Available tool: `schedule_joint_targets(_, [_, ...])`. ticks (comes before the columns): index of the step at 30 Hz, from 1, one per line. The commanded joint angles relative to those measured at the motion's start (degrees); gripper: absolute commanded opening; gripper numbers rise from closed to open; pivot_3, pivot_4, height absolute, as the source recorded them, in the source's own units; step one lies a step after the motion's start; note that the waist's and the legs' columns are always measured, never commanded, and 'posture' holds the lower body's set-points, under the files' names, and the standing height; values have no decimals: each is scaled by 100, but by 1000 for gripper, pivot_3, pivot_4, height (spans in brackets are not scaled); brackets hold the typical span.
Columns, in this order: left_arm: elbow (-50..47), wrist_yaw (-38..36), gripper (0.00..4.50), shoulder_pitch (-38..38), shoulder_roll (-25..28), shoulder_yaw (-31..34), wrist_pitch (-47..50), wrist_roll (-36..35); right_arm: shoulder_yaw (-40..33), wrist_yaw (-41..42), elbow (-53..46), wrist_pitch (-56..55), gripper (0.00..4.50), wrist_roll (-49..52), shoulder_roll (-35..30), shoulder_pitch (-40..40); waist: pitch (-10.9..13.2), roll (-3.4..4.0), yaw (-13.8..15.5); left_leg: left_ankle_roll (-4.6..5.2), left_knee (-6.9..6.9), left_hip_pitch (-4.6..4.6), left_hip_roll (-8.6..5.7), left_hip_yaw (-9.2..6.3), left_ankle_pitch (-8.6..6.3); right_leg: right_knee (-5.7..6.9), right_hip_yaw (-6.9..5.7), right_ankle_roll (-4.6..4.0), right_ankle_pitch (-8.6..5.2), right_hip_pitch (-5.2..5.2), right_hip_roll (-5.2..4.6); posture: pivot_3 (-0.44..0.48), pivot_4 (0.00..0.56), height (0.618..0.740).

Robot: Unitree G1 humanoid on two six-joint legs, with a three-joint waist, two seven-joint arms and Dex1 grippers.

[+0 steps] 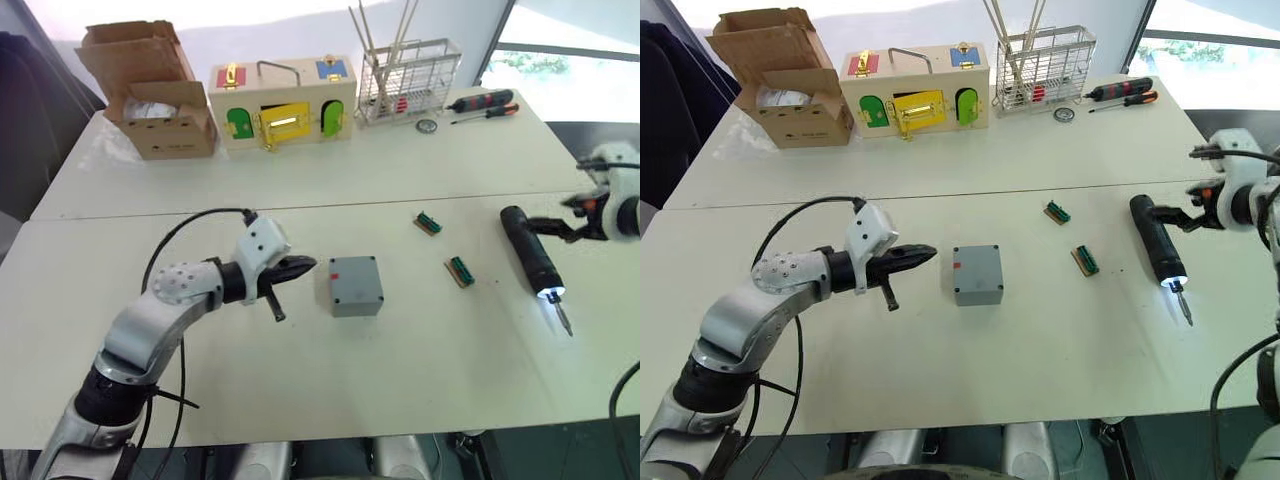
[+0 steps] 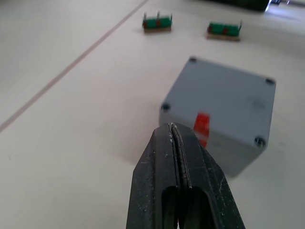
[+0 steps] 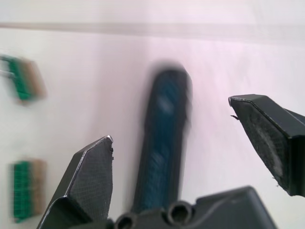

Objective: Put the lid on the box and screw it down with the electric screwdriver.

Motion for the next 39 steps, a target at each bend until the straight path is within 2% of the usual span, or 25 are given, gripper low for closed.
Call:
schedule_joint_targets(1, [-36, -141, 0, -70, 100, 56, -81, -2, -609, 493, -2177, 190, 4486, 1049, 292, 1057, 0, -3, 34, -1, 5, 0, 2, -4, 1, 3, -1, 0, 0, 2, -1, 0, 150, 734])
schedule_joint_targets(4, [35, -287, 0, -138, 138, -153, -47, 57, -515, 529, -3585, 558, 4486, 1525, 559, 1982, -2, -1, 55, 2, 14, 1, 1, -12, -1, 10, -1, -1, 1, 12, -5, 0, 150, 734])
schedule_joint_targets(7, [185, -411, 0, -180, 102, -414, -93, 142, -218, 318, -4237, 777, 4486, 1656, 861, 2454, -2, -4, 38, 23, 20, 4, -6, -11, -12, 13, 1, -1, 2, 18, -11, 0, 150, 734])
schedule_joint_targets(11, [400, -442, 0, -252, -31, -636, -186, 298, -71, -77, -4360, 807, 4486, 1680, 1384, 2708, -2, -6, 28, 11, 17, 13, -2, -10, -6, 13, 2, 0, 2, 20, -8, 0, 150, 734])
schedule_joint_targets(16, [796, -521, 0, -539, -176, -943, -387, 609, 215, -349, -4401, 782, 4486, 1572, 1688, 2930, -5, -12, 37, -4, 15, 13, -2, -10, 2, 13, 2, -1, 2, 19, -7, 0, 150, 734])
schedule_joint_targets(20, [1457, -591, 0, -837, -591, -1101, -876, 819, 515, -613, -4418, 863, 4486, 1544, 2064, 2792, -6, -13, 30, -3, 15, 18, -3, -8, 3, 15, 3, -1, 2, 22, -7, 0, 150, 734])
schedule_joint_targets(22, [1733, -668, 0, -982, -837, -1136, -1060, 843, 568, -640, -4432, 898, 4486, 1559, 2106, 2800, -6, -14, 38, -4, 15, 17, -4, -8, 3, 13, 2, -1, 2, 22, -7, 0, 150, 734])
schedule_joint_targets(30, [2835, -1007, 0, -1491, -1219, -1494, -1903, 1516, 695, -803, -4933, 1306, 4486, 1792, 2275, 2788, -6, -18, 28, -5, 16, 18, -8, -8, 4, 14, 2, 0, 2, 22, -6, 0, 150, 734])
schedule_joint_targets(36, [2958, -1032, 0, -1421, -1071, -1454, -2021, 1870, 488, -937, -5308, 1575, 4486, 1943, 2216, 2891, -6, -18, 24, -5, 15, 18, -8, -8, 3, 13, 2, 0, 2, 22, -5, 0, 150, 734])
schedule_joint_targets(39, [2671, -976, 0, -1201, -723, -1186, -1869, 1943, 77, -768, -5324, 1396, 4486, 1762, 1678, 2982, -6, -17, 24, -4, 15, 18, -8, -8, 3, 14, 2, 0, 2, 22, -5, 0, 150, 734])
